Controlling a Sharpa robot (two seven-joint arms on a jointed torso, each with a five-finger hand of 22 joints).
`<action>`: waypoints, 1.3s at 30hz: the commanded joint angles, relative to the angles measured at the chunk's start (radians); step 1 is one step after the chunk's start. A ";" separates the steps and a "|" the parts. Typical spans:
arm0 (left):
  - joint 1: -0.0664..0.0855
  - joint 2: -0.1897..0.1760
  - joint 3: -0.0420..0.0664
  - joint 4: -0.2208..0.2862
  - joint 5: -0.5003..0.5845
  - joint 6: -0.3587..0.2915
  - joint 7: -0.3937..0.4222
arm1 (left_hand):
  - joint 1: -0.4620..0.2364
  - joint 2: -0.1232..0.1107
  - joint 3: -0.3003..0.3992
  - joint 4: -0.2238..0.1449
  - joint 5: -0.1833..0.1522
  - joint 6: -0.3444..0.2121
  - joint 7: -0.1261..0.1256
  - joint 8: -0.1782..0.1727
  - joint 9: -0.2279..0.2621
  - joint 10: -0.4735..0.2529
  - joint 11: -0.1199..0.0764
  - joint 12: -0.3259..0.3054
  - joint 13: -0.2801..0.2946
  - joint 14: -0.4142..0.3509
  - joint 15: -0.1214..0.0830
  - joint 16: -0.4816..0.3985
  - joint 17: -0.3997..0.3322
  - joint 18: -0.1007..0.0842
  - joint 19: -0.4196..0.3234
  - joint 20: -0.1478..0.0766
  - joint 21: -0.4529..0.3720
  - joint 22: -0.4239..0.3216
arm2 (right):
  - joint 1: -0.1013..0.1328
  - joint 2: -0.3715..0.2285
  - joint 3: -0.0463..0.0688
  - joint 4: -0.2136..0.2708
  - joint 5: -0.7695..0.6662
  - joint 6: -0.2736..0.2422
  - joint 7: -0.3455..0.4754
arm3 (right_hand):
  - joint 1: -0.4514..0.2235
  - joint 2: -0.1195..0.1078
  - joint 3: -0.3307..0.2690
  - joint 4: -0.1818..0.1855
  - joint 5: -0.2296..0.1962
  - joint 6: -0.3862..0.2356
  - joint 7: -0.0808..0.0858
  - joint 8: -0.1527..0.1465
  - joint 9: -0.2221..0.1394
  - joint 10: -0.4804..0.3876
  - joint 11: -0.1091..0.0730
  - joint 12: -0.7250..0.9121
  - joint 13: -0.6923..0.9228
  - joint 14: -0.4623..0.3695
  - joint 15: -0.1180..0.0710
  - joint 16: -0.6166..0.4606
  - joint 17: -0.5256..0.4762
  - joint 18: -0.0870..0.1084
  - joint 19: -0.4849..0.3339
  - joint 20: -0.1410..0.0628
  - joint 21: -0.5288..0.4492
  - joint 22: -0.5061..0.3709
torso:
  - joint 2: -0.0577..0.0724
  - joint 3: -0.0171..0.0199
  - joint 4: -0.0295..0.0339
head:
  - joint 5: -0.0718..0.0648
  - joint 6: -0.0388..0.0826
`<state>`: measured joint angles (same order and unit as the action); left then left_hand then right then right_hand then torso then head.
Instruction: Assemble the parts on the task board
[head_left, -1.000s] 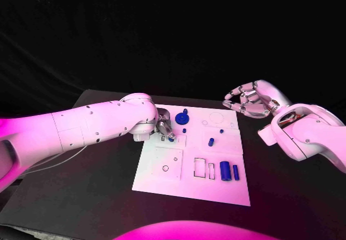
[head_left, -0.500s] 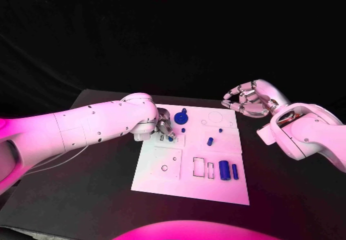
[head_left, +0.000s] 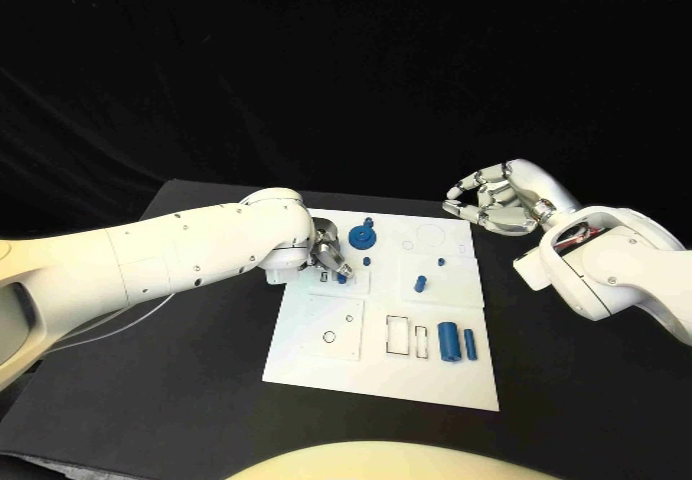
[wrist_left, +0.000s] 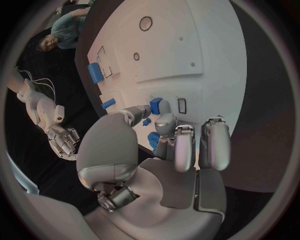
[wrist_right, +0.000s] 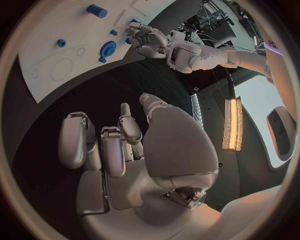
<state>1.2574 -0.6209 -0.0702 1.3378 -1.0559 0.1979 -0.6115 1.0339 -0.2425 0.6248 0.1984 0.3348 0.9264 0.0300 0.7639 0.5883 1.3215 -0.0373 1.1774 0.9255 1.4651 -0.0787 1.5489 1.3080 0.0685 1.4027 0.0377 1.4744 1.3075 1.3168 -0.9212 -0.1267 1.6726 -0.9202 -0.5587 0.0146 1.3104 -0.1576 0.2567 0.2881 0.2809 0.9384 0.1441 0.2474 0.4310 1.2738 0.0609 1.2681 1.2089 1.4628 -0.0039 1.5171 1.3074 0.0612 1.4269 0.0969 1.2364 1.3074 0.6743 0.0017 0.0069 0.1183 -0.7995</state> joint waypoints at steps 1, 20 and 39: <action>-0.004 -0.003 -0.001 0.007 0.010 -0.001 0.004 | -0.014 -0.002 -0.039 0.024 -0.004 0.002 0.006 -0.007 -0.002 0.003 0.004 0.003 0.003 0.094 -0.008 0.003 0.220 -0.019 0.009 0.000 0.002 0.057 | 0.000 0.000 0.000 0.001 -0.009 0.003 0.011 | -0.010 -0.001 0.006 0.002 0.005 -0.007 -0.002 0.005 0.002 -0.006 0.000 -0.005 -0.001 0.077 -0.007 -0.003 0.136 0.009 -0.005 -0.002 -0.005 0.112 | 0.001 0.0000 -0.0012 | -0.001 0.003; -0.004 -0.039 0.017 0.046 0.010 -0.058 0.011 | -0.033 0.009 -0.161 0.094 -0.007 0.010 0.008 -0.021 -0.005 0.003 0.006 0.000 0.010 0.095 -0.006 0.004 0.222 -0.019 0.011 -0.001 0.001 0.058 | 0.000 -0.003 0.000 -0.004 -0.009 -0.001 0.013 | -0.019 -0.002 0.004 0.003 0.004 -0.011 -0.002 0.007 0.003 -0.007 0.000 -0.006 -0.002 0.077 -0.007 -0.004 0.135 0.010 -0.006 -0.002 -0.009 0.111 | 0.001 -0.0001 -0.0005 | -0.006 0.008; 0.075 -0.082 0.059 0.004 0.054 -0.022 0.049 | 0.038 0.019 -0.241 0.092 -0.023 -0.115 0.067 -0.125 -0.050 -0.155 0.058 -0.187 -0.247 0.071 0.037 -0.036 0.141 0.003 -0.063 0.022 -0.052 -0.034 | 0.000 -0.001 0.000 -0.016 -0.004 0.000 0.011 | -0.025 -0.002 0.002 0.003 0.003 -0.013 -0.002 0.008 0.003 -0.007 0.000 -0.007 -0.003 0.077 -0.007 -0.004 0.135 0.010 -0.006 -0.002 -0.010 0.111 | 0.001 0.0002 0.0001 | -0.010 0.028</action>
<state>1.3245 -0.7069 -0.0120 1.3532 -1.0185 0.1464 -0.5954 1.0671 -0.2234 0.3871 0.2899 0.3099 0.8162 0.0964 0.6426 0.5407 1.1719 0.0213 0.9925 0.6818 1.4675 -0.0484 1.5179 1.3077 0.0684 1.3450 0.0589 1.4245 1.2746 1.3168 -0.9236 -0.1268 1.6569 -0.9189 -0.5613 0.0184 1.2909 -0.1565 0.2567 0.2881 0.2809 0.9317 0.1436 0.2512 0.4329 1.2738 0.0609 1.2640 1.2060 1.4628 -0.0039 1.5171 1.3079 0.0612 1.4269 0.0969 1.2324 1.3078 0.6733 0.0025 0.0075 0.1074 -0.7740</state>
